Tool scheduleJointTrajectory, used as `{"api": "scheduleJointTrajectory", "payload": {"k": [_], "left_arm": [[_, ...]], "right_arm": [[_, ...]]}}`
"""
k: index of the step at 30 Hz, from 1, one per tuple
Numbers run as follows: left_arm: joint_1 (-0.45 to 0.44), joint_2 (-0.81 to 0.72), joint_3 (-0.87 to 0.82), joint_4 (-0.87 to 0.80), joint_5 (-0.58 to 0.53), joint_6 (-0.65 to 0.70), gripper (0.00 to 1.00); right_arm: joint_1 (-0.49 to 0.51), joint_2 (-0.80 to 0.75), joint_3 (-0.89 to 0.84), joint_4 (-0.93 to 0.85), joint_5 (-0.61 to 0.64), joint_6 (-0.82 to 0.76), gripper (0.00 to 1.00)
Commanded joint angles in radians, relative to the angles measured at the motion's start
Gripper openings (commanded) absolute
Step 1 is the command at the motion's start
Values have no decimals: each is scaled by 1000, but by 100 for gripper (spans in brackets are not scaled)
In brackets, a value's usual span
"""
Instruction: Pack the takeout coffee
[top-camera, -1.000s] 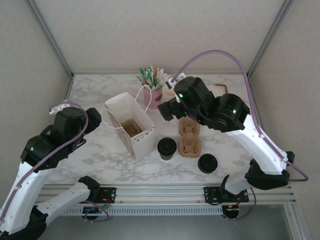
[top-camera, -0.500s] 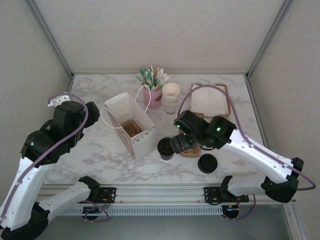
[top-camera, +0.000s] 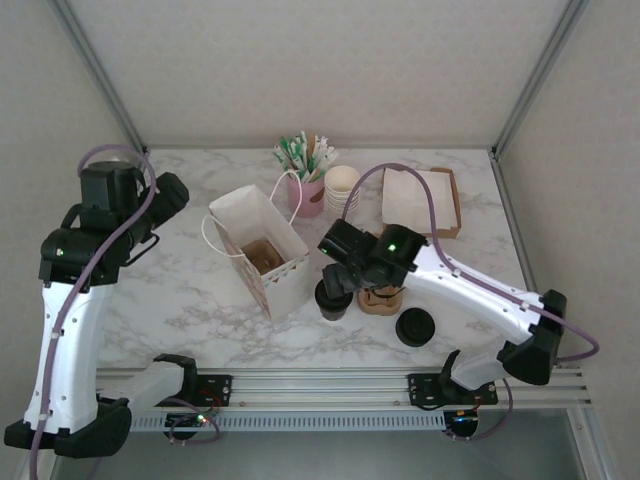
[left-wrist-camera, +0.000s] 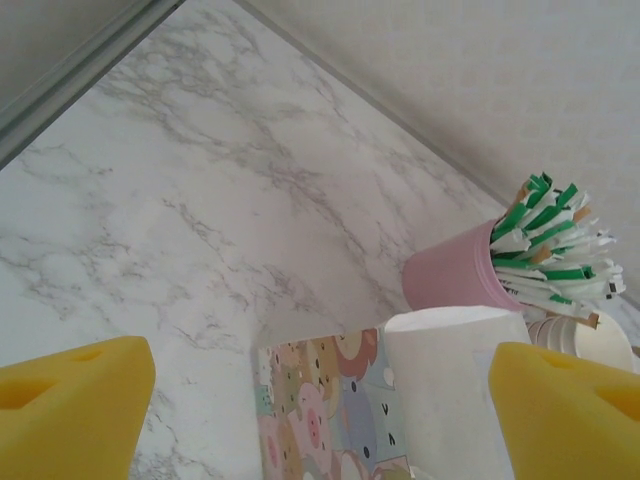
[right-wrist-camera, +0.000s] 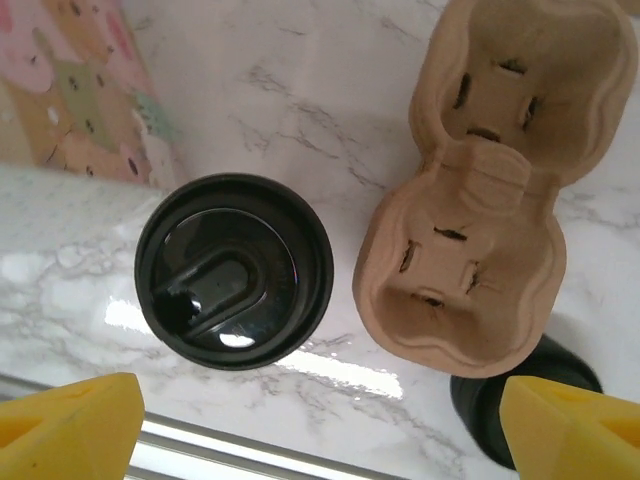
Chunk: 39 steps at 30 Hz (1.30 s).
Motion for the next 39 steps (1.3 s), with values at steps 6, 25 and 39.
{"api": "scheduleJointTrajectory", "payload": {"k": [6,25,39], "left_arm": [[105,-45,-19,-9,-14,-34,87],[173,-68,-100,4,-44,-44,90],[193,-79,-162,32,-13,-56,90]], "right_arm": [[60,70,22,-21,-31,625,87],[43,214,26,-35,-76,906,94],[2,238,16,24,-80,873,90]]}}
